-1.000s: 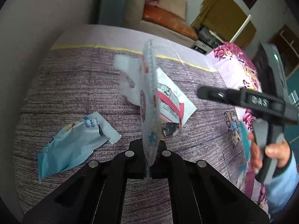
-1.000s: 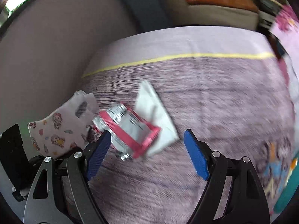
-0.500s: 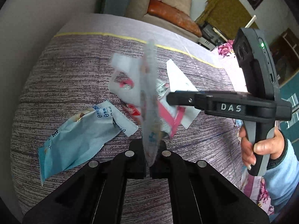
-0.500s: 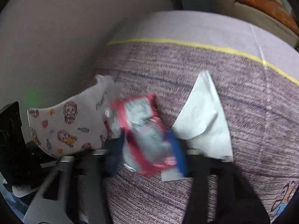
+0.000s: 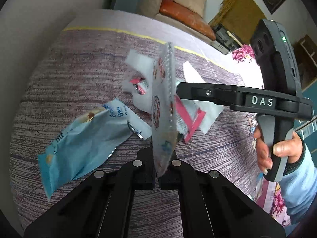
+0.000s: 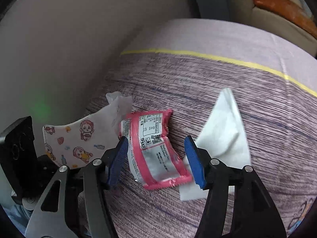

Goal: Collect trash
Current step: 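Grasp the pink-and-white snack packet with the right tool while the left tool holds the mask, then carry the mask and packet over the teal bucket and open both tools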

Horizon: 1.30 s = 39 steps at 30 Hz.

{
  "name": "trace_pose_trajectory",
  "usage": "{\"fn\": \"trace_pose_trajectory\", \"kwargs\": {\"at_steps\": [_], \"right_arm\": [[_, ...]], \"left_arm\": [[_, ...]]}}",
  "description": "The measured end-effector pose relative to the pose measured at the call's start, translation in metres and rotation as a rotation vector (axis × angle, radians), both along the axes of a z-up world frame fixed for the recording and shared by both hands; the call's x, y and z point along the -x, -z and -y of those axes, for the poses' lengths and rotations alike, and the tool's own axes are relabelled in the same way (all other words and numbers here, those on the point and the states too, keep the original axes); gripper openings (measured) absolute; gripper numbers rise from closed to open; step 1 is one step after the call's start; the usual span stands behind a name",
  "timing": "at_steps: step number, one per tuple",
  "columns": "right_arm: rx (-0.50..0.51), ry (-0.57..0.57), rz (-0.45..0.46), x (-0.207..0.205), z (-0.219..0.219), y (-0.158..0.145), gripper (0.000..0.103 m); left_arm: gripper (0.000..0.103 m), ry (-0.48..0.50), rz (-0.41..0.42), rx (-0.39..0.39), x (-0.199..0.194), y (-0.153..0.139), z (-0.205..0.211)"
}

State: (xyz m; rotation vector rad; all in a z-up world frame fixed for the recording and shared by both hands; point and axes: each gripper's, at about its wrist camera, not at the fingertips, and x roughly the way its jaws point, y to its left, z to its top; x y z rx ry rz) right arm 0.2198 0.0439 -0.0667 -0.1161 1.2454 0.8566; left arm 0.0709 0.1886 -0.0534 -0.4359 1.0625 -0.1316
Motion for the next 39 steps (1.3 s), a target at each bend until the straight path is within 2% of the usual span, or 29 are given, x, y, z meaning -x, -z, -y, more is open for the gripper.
{"fn": "trace_pose_trajectory", "kwargs": {"at_steps": [3,5,6,9,13,19,30,39], "right_arm": [[-0.009,-0.013,-0.026,-0.002,-0.012,0.01,0.056],[-0.017,-0.027,-0.051,-0.001,-0.016,0.014,0.041],[-0.02,-0.024,-0.05,0.001,-0.015,0.015,0.028],[-0.038,0.016,-0.02,0.001,-0.003,0.006,0.021],[-0.057,0.108,0.039,0.005,0.03,-0.023,0.021],[-0.061,0.223,0.052,0.01,0.079,-0.039,0.021],[-0.126,0.453,0.084,0.046,0.208,-0.071,0.021],[-0.162,0.638,0.136,0.076,0.306,-0.088,0.021]], "left_arm": [[0.002,-0.004,-0.017,0.014,0.002,0.008,-0.004],[0.002,-0.003,-0.024,0.016,0.003,0.011,-0.005],[0.002,-0.003,-0.026,0.016,0.002,0.012,-0.005],[0.002,-0.012,-0.02,0.008,0.001,0.011,-0.004],[0.002,-0.022,-0.015,0.005,0.001,0.008,0.0],[0.002,0.005,0.003,0.002,0.004,-0.005,0.019],[0.002,0.18,0.066,-0.033,-0.014,-0.043,0.116],[0.002,0.34,0.086,-0.066,-0.035,-0.056,0.206]]}}
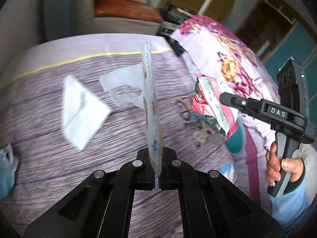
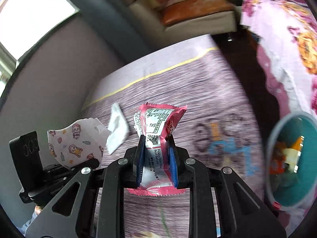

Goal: Collect trash
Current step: 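Carry the mask and packet over the teal bucket and open both tools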

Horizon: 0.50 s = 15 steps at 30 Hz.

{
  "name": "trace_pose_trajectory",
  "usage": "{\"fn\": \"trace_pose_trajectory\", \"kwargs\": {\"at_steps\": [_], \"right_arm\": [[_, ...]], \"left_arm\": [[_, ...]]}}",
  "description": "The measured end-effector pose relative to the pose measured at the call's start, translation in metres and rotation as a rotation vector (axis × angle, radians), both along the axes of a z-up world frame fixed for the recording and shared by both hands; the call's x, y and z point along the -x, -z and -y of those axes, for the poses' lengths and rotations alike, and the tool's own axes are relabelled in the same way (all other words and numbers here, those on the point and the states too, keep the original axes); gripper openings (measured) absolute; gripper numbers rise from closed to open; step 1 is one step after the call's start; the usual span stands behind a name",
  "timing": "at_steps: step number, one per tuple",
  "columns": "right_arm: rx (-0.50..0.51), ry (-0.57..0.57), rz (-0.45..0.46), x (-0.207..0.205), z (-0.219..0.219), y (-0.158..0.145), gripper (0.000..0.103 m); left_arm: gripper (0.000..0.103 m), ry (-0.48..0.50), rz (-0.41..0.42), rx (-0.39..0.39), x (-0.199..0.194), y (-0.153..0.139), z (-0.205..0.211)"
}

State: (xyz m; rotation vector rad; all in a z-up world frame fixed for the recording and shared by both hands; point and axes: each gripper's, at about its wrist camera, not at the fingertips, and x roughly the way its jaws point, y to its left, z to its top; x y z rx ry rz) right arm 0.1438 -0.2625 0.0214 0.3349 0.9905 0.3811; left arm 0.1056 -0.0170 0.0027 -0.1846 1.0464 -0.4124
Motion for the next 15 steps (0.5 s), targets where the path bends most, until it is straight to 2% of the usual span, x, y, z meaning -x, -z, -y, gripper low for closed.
{"fn": "trace_pose_trajectory", "kwargs": {"at_steps": [5,15], "right_arm": [[0.006,0.1,0.038,0.018,0.047,0.001,0.021],[-0.039,0.324,0.046,0.041,0.153,0.007,0.021]], "left_arm": [[0.002,0.091,-0.004,-0.019,-0.015,-0.002,0.058],[0.002,0.293,-0.039,-0.078,-0.028,0.013,0.179]]}}
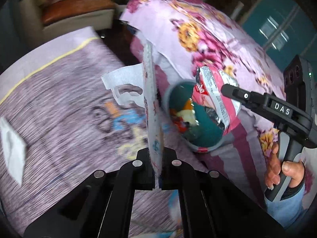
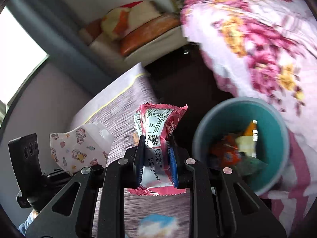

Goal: Collect trash
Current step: 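Carry the mask and packet over the teal bucket and open both tools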

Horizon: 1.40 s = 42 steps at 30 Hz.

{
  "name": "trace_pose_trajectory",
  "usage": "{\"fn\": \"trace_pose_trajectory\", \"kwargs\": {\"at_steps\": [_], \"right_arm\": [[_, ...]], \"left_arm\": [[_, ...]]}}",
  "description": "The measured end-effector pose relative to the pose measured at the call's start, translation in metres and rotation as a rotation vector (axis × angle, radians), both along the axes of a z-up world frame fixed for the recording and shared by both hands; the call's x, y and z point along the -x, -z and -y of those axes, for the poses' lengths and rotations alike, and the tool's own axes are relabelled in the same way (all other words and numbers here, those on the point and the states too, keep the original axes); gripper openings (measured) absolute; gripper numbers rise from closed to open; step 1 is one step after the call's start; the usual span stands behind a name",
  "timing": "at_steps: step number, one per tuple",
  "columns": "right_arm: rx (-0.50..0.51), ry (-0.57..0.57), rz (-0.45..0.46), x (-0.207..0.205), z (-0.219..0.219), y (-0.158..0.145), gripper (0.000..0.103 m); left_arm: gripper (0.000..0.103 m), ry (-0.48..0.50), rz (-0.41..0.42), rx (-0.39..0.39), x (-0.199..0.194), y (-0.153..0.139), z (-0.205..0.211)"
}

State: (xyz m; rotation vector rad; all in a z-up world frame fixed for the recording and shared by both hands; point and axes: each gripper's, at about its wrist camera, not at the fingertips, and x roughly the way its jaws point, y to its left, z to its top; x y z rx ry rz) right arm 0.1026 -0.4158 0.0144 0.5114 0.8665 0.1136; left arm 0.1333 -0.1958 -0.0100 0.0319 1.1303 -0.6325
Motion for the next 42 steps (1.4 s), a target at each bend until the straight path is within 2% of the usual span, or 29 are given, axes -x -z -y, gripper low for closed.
{"fn": "trace_pose_trajectory", "kwargs": {"at_steps": [3,7,14,25,26,28,29,30,33,42], "right_arm": [[-0.011,0.074,-0.003,0.012,0.031,0.004,0.021],[-0.011,0.123,-0.014,0.013,0.057,0.018,0.021],[0.002,0.178,-0.018,0.019,0.089,0.035,0.021],[-0.005,0.225,-0.054,0.023,0.12,0.043,0.022],[-0.003,0.227,-0.056,0.022,0.119,0.043,0.022],[-0.001,0.231,-0.06,0.022,0.122,0.043,0.022],[0.0,0.232,-0.062,0.021,0.123,0.044,0.022],[0.0,0.233,-0.063,0.02,0.123,0.044,0.022],[0.001,0.234,-0.068,0.02,0.124,0.047,0.022],[0.011,0.22,-0.086,0.011,0.116,0.047,0.024]], "left_arm": [[0.002,0.047,-0.009,-0.014,0.0,0.006,0.029],[0.002,0.096,-0.024,-0.023,-0.005,0.015,0.068],[0.002,0.166,-0.053,-0.04,-0.007,0.032,0.11],[0.004,0.213,-0.12,-0.091,-0.013,0.067,0.144],[0.009,0.208,-0.125,-0.097,-0.014,0.07,0.145],[0.035,0.201,-0.137,-0.11,-0.016,0.074,0.147],[0.062,0.196,-0.131,-0.112,-0.017,0.075,0.146],[0.074,0.188,-0.11,-0.109,-0.016,0.073,0.145],[0.083,0.186,-0.059,-0.1,-0.014,0.067,0.142],[0.089,0.142,-0.055,-0.091,-0.014,0.059,0.12]]}}
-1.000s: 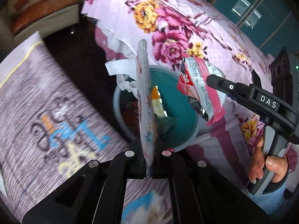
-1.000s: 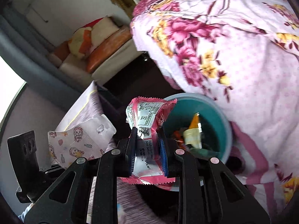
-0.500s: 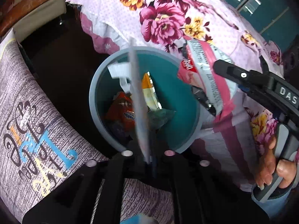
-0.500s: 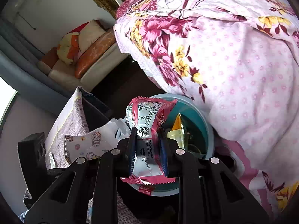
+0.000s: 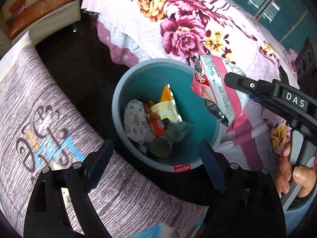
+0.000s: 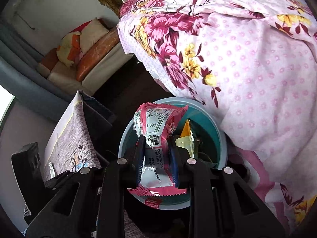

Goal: Collect trash
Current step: 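Carry the mask and packet over the teal bucket and open both tools, then return to the bed and grasp the light blue wrapper with the left tool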

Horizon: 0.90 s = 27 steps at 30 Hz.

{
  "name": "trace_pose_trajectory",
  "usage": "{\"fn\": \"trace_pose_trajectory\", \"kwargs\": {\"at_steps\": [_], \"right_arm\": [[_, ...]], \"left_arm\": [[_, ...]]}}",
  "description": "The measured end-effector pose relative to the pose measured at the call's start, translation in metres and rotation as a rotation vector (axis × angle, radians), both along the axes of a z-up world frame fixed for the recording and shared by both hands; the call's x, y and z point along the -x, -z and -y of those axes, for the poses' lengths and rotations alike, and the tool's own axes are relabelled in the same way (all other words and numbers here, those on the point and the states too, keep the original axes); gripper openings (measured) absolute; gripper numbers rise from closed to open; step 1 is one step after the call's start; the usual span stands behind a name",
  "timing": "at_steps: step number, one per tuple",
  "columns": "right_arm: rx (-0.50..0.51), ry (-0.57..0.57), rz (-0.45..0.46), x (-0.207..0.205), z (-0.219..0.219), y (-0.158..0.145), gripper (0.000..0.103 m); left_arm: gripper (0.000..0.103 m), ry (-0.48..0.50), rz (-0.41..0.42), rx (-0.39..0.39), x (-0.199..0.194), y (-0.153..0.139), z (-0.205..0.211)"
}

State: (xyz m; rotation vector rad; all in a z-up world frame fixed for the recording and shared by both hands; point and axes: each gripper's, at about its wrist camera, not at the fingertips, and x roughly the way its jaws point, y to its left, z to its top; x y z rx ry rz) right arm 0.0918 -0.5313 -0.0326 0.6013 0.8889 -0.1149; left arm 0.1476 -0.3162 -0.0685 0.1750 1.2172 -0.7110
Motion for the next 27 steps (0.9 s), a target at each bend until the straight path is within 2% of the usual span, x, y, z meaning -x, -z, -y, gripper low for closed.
{"fn": "trace_pose_trajectory", "kwargs": {"at_steps": [5,7,12,17,27], "right_arm": [[0.018,-0.025,-0.006,-0.007,-0.013,-0.003,0.043],[0.023,-0.029,-0.01,-0.01,-0.018,-0.003,0.059],[0.023,-0.031,-0.022,-0.011,-0.031,-0.007,0.071],[0.033,-0.038,-0.048,-0.014,-0.048,-0.013,0.077],[0.067,-0.097,-0.076,-0.016,-0.089,-0.024,0.078]], "left_arm": [[0.09,-0.041,-0.006,0.02,-0.001,-0.005,-0.019],[0.091,-0.051,-0.008,0.025,0.0,-0.007,-0.026],[0.091,-0.075,-0.008,0.041,0.001,-0.011,-0.042],[0.091,-0.105,-0.009,0.059,0.002,-0.016,-0.059],[0.092,-0.18,0.003,0.083,0.007,-0.029,-0.114]]}}
